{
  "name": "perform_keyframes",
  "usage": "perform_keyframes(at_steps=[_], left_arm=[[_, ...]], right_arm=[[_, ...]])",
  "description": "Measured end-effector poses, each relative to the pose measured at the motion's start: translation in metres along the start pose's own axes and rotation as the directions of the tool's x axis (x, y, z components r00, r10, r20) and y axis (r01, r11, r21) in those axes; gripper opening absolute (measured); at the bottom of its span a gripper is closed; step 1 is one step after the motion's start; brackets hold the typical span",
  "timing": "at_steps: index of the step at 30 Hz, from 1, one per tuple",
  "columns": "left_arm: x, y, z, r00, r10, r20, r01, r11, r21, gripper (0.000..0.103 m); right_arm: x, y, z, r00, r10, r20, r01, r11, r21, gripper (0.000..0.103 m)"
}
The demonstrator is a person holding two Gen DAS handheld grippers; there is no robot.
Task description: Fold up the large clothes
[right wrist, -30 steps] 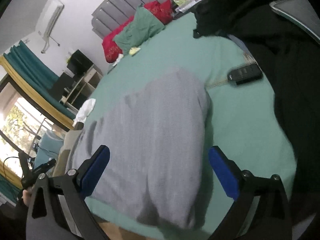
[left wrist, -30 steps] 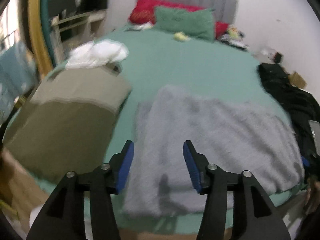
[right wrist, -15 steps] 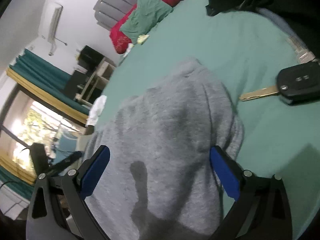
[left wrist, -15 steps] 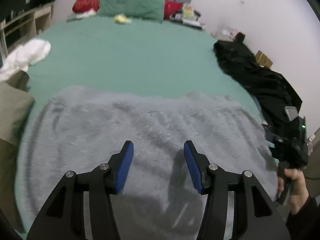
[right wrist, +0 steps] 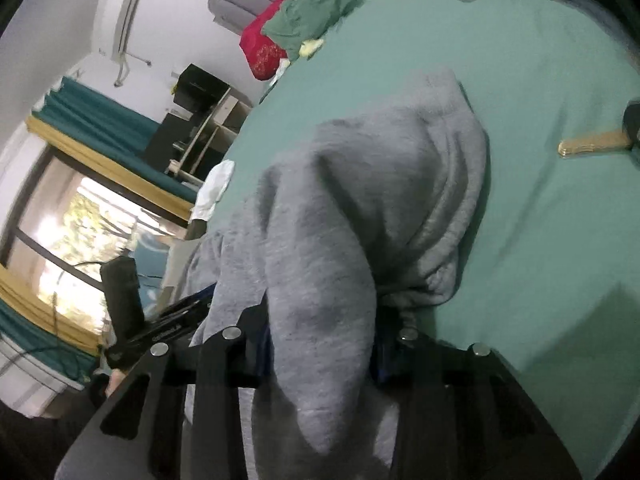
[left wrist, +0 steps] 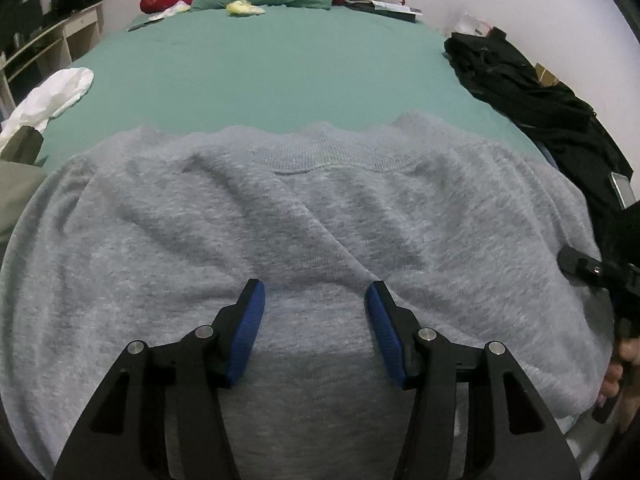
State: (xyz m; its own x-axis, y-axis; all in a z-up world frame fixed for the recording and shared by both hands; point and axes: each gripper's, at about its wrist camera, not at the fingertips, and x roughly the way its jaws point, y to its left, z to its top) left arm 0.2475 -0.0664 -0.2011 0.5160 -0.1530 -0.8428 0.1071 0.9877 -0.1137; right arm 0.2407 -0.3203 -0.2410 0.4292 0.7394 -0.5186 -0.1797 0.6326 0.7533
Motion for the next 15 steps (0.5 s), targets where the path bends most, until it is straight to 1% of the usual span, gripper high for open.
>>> perform_keyframes(at_steps=[3,7,8,10,11,12,14,15], left_arm=[[0.004,-0.007,0.006,1.000,0.007,-0.008,-0.007,1.000,0.013,0.056],[-0.009,0.003,0.011,0.997,-0.066,-0.043,0.068,0.997,0.038,0.056],[-0.018,0.010,0.011,0.995,-0.089,-0.043,0.091,0.995,0.035,0.056],[-0.037,0.025,0.007,0.989,-0.147,-0.027,0.148,0.988,0.036,0.056],[-0.045,0.032,0.004,0.987,-0.161,-0.016,0.162,0.986,0.039,0.056],[-0.054,0.041,0.001,0.986,-0.168,-0.003,0.168,0.985,0.040,0.056],[-0.071,0.063,-0.009,0.985,-0.173,0.029,0.172,0.985,0.036,0.056],[-0.077,0.073,-0.013,0.984,-0.171,0.041,0.169,0.985,0.032,0.056]], right_arm=[[-0.008,0.014,0.000,0.999,0.019,0.040,-0.019,1.000,0.009,0.036],[-0.018,0.049,0.003,0.996,-0.009,0.083,0.013,0.999,-0.041,0.035],[-0.020,0.067,0.003,0.996,-0.027,0.086,0.033,0.997,-0.076,0.035],[-0.017,0.094,0.004,0.994,-0.057,0.089,0.068,0.990,-0.124,0.035],[-0.015,0.108,0.005,0.994,-0.060,0.090,0.073,0.987,-0.142,0.035],[-0.012,0.119,0.005,0.994,-0.067,0.092,0.081,0.983,-0.164,0.035],[0.000,0.153,0.005,0.990,-0.111,0.087,0.129,0.965,-0.227,0.035],[0.005,0.162,0.004,0.988,-0.125,0.089,0.144,0.958,-0.249,0.035]])
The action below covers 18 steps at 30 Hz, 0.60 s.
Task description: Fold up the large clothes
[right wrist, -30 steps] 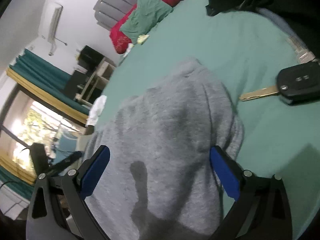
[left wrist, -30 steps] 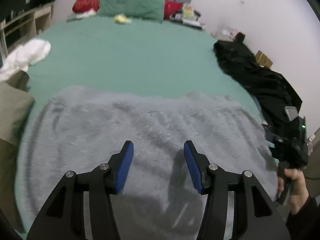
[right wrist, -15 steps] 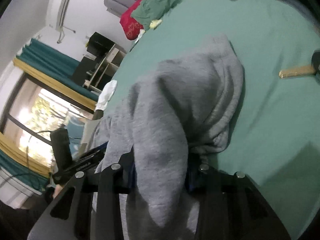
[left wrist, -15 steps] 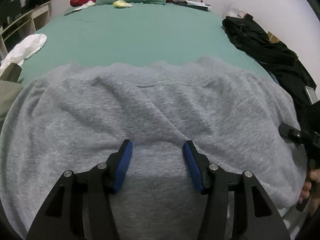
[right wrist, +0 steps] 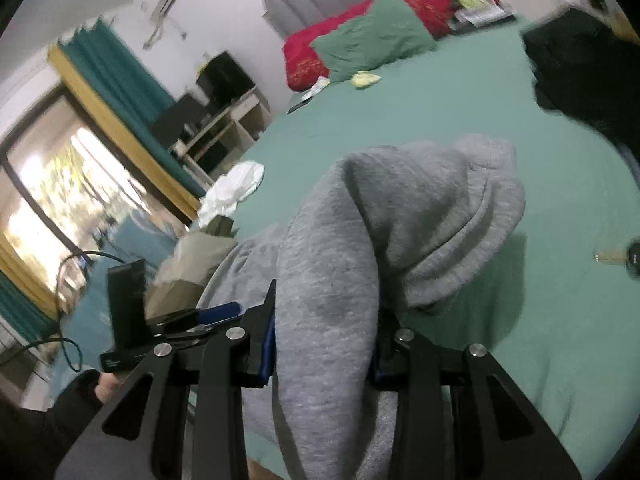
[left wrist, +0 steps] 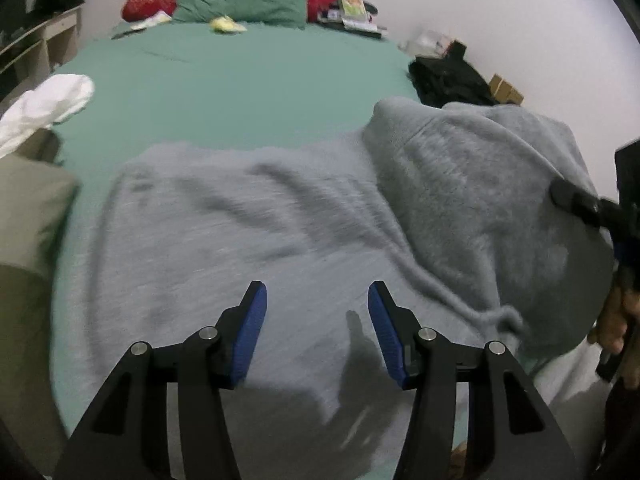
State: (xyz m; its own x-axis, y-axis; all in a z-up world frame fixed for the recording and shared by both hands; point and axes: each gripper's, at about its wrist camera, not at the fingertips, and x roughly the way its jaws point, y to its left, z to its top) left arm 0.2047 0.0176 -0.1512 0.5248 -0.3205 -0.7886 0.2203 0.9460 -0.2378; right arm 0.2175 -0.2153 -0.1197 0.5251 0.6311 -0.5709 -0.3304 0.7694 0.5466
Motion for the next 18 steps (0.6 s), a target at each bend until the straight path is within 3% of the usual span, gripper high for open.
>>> perform_keyframes(at_steps=[3,7,10,13,14,16,17,18], left_arm=[[-0.023,0.031,-0.014,0.998,0.030,0.063,-0.029,0.999,-0.017,0.056],[-0.057,0.073,-0.034,0.971,0.051,0.234,-0.032,0.996,-0.086,0.056],[-0.067,0.095,-0.039,0.964,0.063,0.259,-0.026,0.989,-0.146,0.056],[-0.076,0.112,-0.043,0.957,0.093,0.274,-0.043,0.982,-0.182,0.056],[-0.081,0.119,-0.046,0.955,0.108,0.278,-0.055,0.980,-0.192,0.056],[-0.089,0.131,-0.054,0.951,0.117,0.285,-0.053,0.973,-0.223,0.056],[-0.093,0.137,-0.057,0.949,0.115,0.293,-0.043,0.970,-0.240,0.056],[-0.097,0.144,-0.060,0.946,0.121,0.301,-0.038,0.963,-0.265,0.056]], right_arm=[[0.018,0.038,0.008,0.999,-0.040,-0.021,0.039,0.997,-0.060,0.035],[0.058,0.076,0.010,0.996,-0.058,-0.066,0.053,0.996,-0.071,0.036],[0.089,0.086,0.003,0.996,0.011,-0.092,-0.008,0.999,0.038,0.036],[0.125,0.092,-0.004,0.989,0.096,-0.110,-0.072,0.977,0.202,0.038],[0.141,0.096,-0.005,0.979,0.171,-0.114,-0.136,0.956,0.259,0.038],[0.182,0.115,-0.008,0.925,0.336,-0.180,-0.267,0.908,0.322,0.038],[0.203,0.127,-0.011,0.897,0.363,-0.251,-0.274,0.904,0.328,0.038],[0.213,0.136,-0.013,0.885,0.370,-0.283,-0.273,0.905,0.327,0.038]])
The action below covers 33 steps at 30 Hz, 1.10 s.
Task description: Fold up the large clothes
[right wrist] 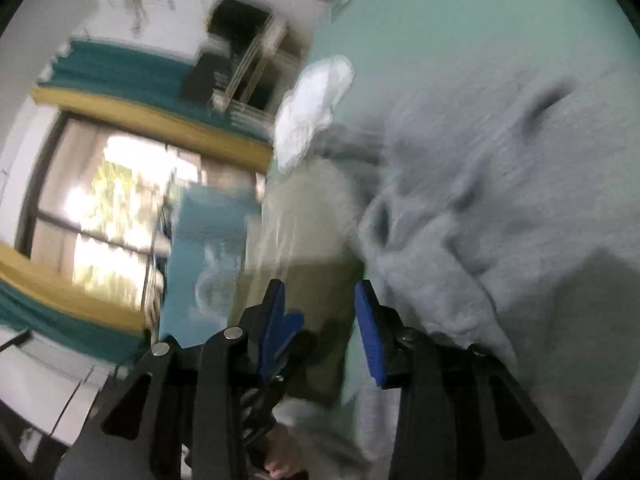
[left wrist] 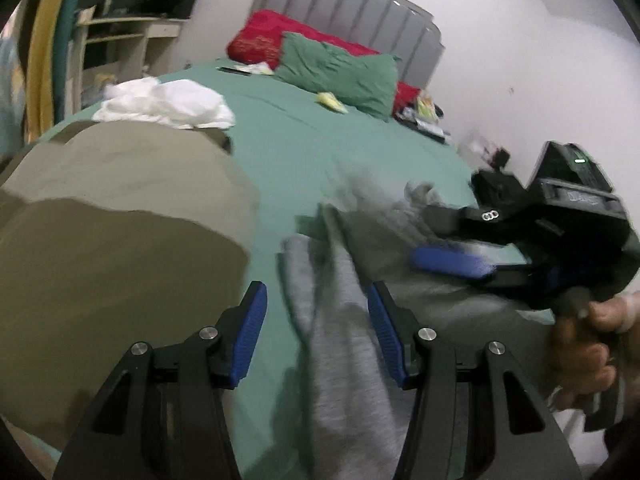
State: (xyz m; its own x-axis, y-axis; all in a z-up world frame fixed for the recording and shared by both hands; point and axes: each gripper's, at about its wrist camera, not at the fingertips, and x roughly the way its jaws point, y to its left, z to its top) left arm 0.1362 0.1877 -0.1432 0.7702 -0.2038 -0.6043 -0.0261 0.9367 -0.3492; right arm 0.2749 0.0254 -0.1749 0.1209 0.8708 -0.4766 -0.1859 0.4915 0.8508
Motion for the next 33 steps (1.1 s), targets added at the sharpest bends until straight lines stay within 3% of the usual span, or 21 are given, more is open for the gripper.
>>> perform_keyframes(at_steps=[4,6,9,12,14,17,19,20,21,22,23,28,31,33], left_arm=[[-0.001,0.018,0.000,1.000,-0.026,0.006,0.026,0.995,-0.094,0.056],[-0.002,0.019,0.001,0.996,-0.086,0.009,0.087,0.989,-0.123,0.056],[0.006,-0.004,0.003,0.984,-0.179,0.006,0.179,0.979,-0.096,0.058],[0.013,-0.041,0.000,0.959,-0.283,-0.027,0.281,0.959,-0.041,0.067],[0.017,-0.063,-0.008,0.944,-0.323,-0.071,0.324,0.946,0.003,0.073],[0.037,-0.093,-0.029,0.946,-0.253,-0.203,0.275,0.957,0.091,0.073],[0.053,-0.103,-0.046,0.936,-0.206,-0.286,0.248,0.961,0.120,0.073],[0.058,-0.107,-0.052,0.932,-0.195,-0.305,0.245,0.960,0.138,0.063],[0.060,-0.111,-0.056,0.927,-0.202,-0.317,0.263,0.951,0.165,0.034],[0.059,-0.114,-0.056,0.923,-0.207,-0.323,0.276,0.943,0.186,0.024],[0.056,-0.116,-0.054,0.932,-0.190,-0.309,0.261,0.943,0.207,0.008],[0.018,-0.087,-0.025,0.956,-0.202,-0.212,0.226,0.970,0.093,0.008],[0.012,-0.076,-0.020,0.970,-0.097,-0.223,0.133,0.979,0.153,0.008],[0.024,-0.074,-0.026,0.962,-0.027,-0.272,0.084,0.977,0.197,0.010]], right_arm=[[-0.009,0.044,0.006,0.998,0.016,0.056,-0.007,0.988,-0.153,0.042],[-0.038,0.058,0.006,0.993,0.028,0.111,-0.005,0.979,-0.206,0.061],[-0.091,0.064,-0.001,0.976,0.035,0.214,0.026,0.960,-0.278,0.076],[-0.125,0.047,-0.019,0.960,-0.056,0.273,0.141,0.943,-0.302,0.076],[-0.137,0.014,-0.034,0.941,-0.193,0.277,0.265,0.931,-0.250,0.076],[-0.152,-0.032,-0.059,0.902,-0.323,0.288,0.382,0.906,-0.181,0.076],[-0.162,-0.053,-0.072,0.872,-0.386,0.302,0.442,0.886,-0.143,0.076],[-0.164,-0.061,-0.075,0.864,-0.401,0.304,0.453,0.883,-0.122,0.076],[-0.170,-0.073,-0.078,0.862,-0.403,0.309,0.448,0.889,-0.090,0.076],[-0.174,-0.080,-0.081,0.862,-0.398,0.313,0.438,0.896,-0.067,0.076],[-0.179,-0.087,-0.084,0.865,-0.388,0.318,0.424,0.904,-0.052,0.076],[-0.192,-0.075,-0.082,0.867,-0.368,0.335,0.415,0.906,-0.079,0.076],[-0.183,-0.069,-0.084,0.872,-0.358,0.334,0.417,0.901,-0.123,0.076],[-0.159,-0.072,-0.089,0.902,-0.324,0.284,0.379,0.911,-0.164,0.076]])
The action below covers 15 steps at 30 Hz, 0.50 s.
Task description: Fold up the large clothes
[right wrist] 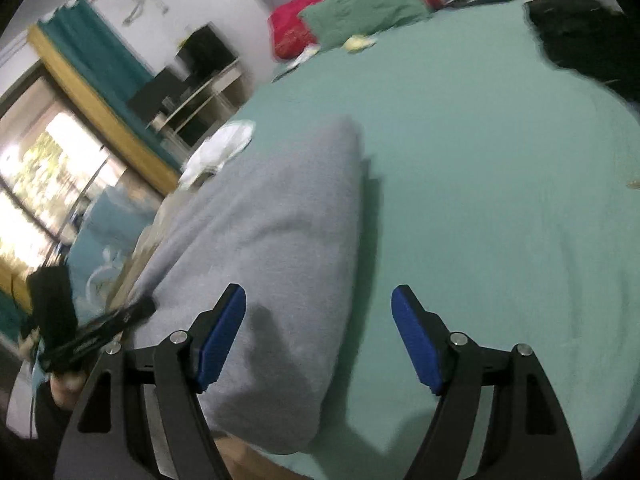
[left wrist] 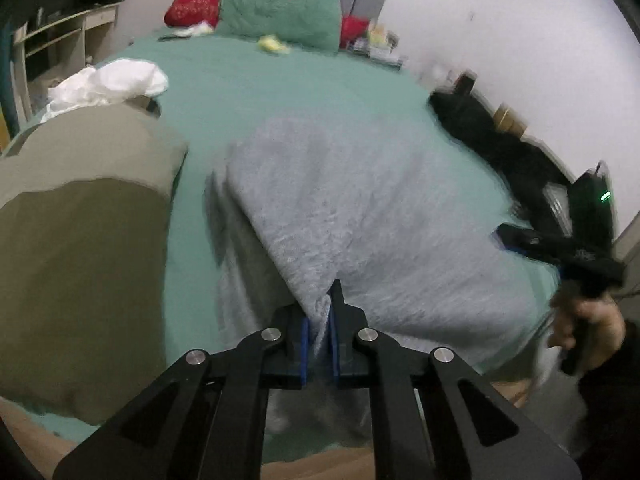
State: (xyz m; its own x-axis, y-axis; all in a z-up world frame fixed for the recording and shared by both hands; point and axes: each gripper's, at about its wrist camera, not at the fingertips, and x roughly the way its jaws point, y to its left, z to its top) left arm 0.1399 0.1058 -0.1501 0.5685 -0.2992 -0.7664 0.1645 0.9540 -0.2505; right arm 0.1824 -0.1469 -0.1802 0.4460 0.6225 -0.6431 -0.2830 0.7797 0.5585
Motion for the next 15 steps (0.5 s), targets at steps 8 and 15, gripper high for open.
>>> perform_keyframes(at_steps=[8,15], left_arm=[[0.024,0.024,0.009,0.988,0.087,-0.125,-0.098,0.991,-0.091,0.037],[-0.019,0.002,0.059,0.988,0.136,0.079,-0.133,0.990,-0.042,0.061]], right_arm=[[0.047,0.013,-0.038,0.989,-0.146,0.003,0.145,0.978,-0.151,0.089],[0.019,0.037,0.001,0.972,-0.215,0.091,0.229,0.956,-0.185,0.089]])
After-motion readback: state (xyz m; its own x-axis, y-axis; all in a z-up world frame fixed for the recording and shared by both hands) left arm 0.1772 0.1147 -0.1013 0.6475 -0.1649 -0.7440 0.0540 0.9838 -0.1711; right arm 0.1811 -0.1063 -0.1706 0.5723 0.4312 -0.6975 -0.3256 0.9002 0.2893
